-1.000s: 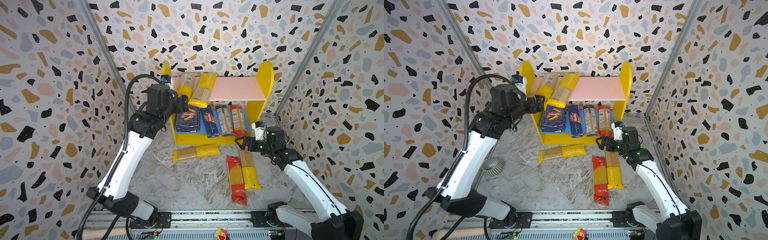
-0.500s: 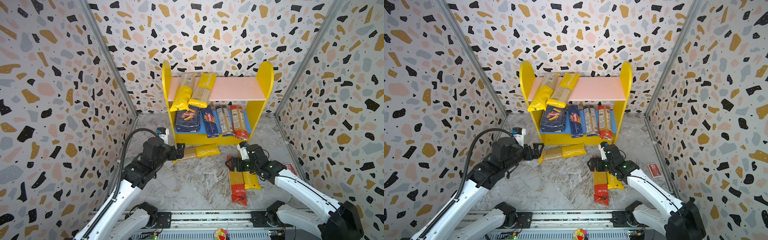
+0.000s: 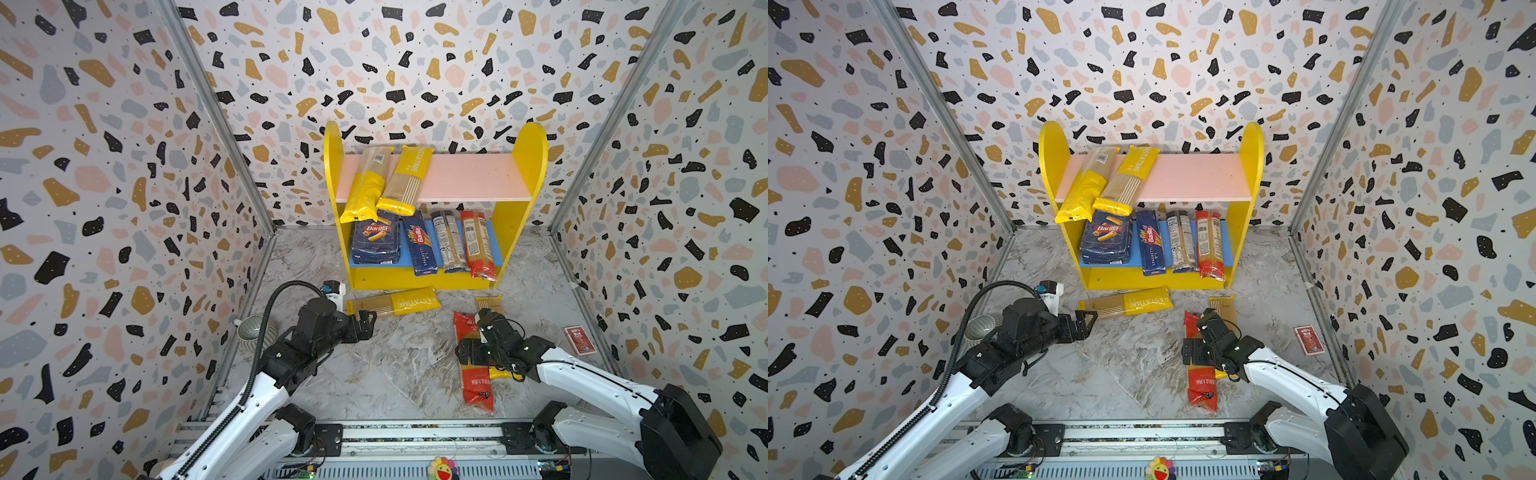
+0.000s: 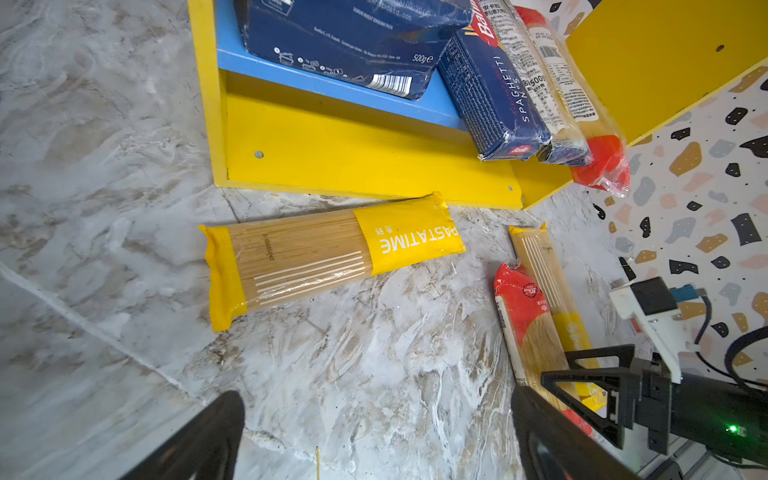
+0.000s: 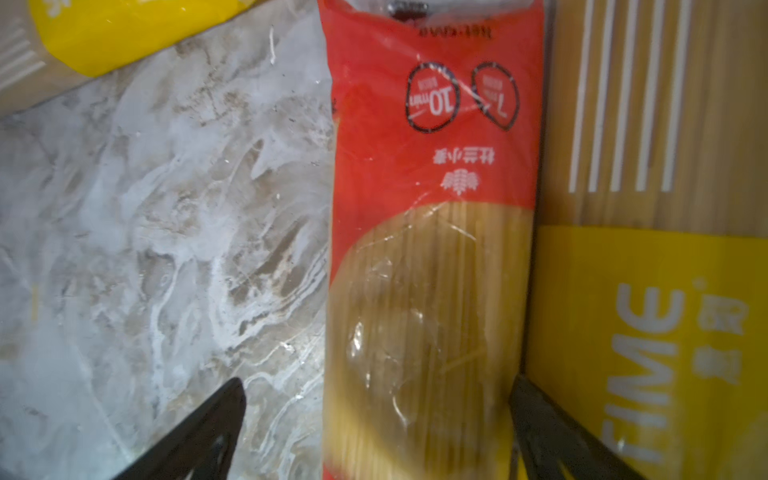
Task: Place and organize the pasta boxes and bags onto the shelf
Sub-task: 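Grasp the red-topped spaghetti bag on the floor with the right gripper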
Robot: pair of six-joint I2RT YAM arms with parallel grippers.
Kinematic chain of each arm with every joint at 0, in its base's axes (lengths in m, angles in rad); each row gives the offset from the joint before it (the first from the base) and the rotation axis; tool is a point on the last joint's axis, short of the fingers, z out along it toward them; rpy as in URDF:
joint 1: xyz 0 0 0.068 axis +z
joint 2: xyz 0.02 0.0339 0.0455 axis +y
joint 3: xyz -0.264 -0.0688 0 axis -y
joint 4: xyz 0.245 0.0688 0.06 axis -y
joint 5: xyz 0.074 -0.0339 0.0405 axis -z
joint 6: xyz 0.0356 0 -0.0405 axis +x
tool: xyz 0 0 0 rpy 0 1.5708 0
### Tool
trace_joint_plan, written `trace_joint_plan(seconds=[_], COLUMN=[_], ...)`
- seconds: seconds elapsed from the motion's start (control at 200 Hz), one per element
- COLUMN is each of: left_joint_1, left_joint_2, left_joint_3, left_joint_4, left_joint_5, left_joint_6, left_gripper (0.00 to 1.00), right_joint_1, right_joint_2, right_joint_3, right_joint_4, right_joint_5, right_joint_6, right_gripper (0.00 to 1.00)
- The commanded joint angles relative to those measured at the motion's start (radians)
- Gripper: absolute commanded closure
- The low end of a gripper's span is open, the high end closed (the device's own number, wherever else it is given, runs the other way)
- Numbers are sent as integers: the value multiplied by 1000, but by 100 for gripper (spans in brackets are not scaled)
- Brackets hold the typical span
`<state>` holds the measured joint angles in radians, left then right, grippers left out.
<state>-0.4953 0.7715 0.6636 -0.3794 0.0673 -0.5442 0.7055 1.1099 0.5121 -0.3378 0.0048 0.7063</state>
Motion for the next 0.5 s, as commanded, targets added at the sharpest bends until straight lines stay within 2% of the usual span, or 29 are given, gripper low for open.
trace_joint_plan(seconds=[0.0, 0.355, 0.496], left_joint_1=[-11, -19, -19], left_joint_2=[-10, -29, -55], left_joint_3=[-22, -40, -34], left_joint_4=[59, 54, 32], left_joint_5=[14, 26, 26], left_joint_6=[-5, 9, 11], left_gripper=[0, 0, 0], right_joint_1=[56, 274, 328], right_joint_2=[15, 238, 350], right_joint_3=[-28, 3, 25], right_joint_4=[-21, -100, -99], right_joint_5=[48, 220, 227], right_joint_6=[69, 216, 256], right_gripper=[1, 1, 1])
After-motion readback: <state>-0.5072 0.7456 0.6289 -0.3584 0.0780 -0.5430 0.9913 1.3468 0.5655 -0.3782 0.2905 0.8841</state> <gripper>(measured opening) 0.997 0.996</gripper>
